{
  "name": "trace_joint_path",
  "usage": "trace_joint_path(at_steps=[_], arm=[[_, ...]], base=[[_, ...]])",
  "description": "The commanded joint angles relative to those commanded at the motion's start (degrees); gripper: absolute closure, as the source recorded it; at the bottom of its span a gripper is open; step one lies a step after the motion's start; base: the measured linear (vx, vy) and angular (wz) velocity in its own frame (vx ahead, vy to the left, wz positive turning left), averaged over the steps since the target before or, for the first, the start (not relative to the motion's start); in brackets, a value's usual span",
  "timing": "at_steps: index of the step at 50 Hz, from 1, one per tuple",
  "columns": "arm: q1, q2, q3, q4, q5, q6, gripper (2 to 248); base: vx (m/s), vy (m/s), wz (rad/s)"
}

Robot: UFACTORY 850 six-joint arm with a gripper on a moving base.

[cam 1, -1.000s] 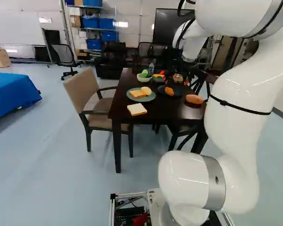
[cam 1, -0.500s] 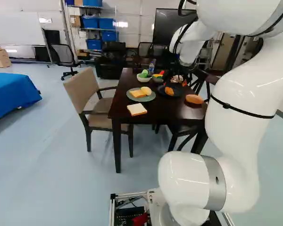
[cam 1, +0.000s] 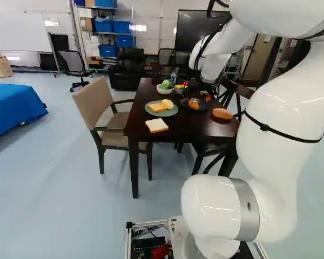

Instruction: Move the croissant to the empty plate

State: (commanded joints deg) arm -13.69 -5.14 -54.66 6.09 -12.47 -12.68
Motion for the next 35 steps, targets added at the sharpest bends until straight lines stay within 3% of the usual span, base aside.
trace_joint_path(at_steps=[35], arm=[[5.05, 7.79, 18.31, -2.25, 23.03, 4.68, 3]], base=[[0.000, 0.000, 0.000]])
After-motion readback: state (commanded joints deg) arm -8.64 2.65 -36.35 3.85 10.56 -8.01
